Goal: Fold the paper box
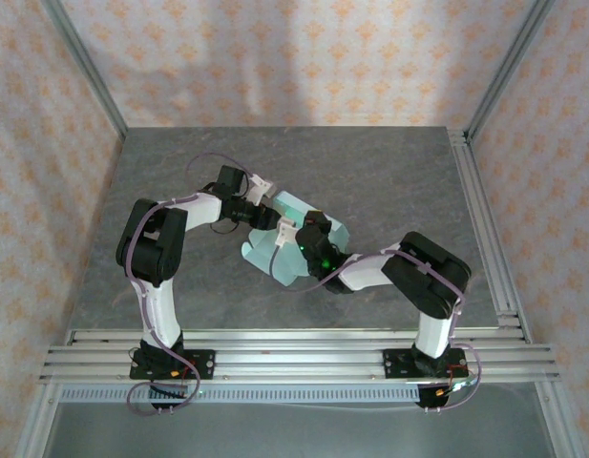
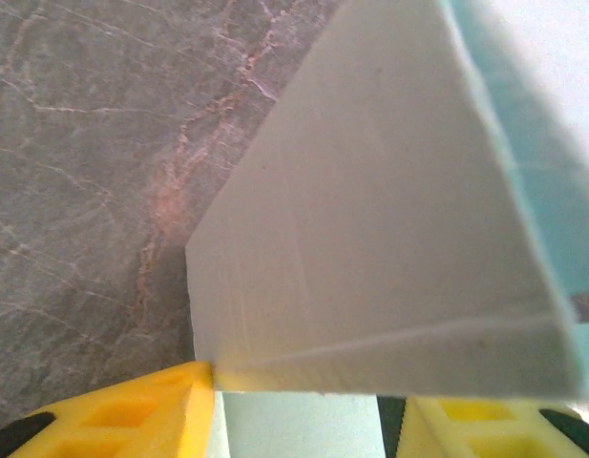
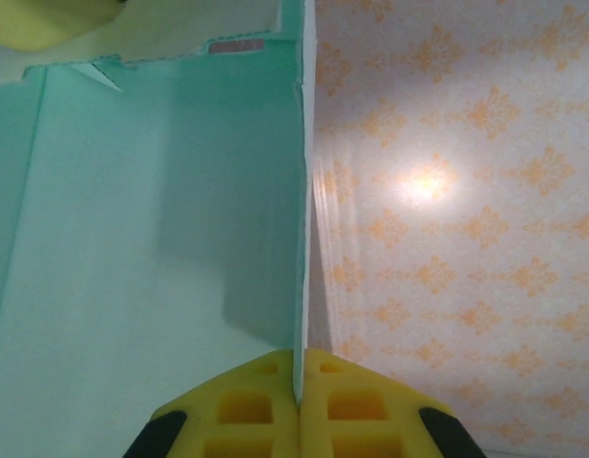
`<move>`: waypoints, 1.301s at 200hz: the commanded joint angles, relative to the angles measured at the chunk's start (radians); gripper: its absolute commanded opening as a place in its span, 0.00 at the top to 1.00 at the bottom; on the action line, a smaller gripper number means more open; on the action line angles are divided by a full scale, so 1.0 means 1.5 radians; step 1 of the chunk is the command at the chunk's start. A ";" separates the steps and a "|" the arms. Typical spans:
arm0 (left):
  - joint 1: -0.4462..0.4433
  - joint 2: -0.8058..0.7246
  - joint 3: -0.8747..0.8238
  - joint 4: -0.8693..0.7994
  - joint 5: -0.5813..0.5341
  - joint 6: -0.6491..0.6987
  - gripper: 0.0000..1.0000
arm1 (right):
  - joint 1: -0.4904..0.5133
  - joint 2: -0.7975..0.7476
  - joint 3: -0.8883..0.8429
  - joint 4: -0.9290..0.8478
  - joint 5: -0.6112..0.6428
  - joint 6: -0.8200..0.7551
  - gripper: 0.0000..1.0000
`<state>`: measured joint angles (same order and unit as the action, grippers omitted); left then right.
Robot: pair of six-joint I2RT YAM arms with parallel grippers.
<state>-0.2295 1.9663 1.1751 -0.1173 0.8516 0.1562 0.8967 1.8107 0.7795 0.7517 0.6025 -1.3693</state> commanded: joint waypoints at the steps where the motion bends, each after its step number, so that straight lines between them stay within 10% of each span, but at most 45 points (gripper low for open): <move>1: 0.000 -0.015 -0.015 0.047 -0.042 -0.031 0.51 | -0.002 -0.034 0.034 -0.156 -0.016 0.093 1.00; 102: 0.022 -0.043 -0.069 0.146 -0.097 -0.095 0.48 | -0.026 -0.091 0.142 -0.493 -0.116 0.320 1.00; 260: 0.057 -0.192 -0.287 0.424 -0.194 -0.228 0.27 | -0.041 -0.038 0.176 -0.447 -0.041 0.260 1.00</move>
<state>-0.1486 1.6993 0.7528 0.4629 0.6315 -0.1684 0.8299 1.7294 1.0439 0.0391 0.4900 -0.9203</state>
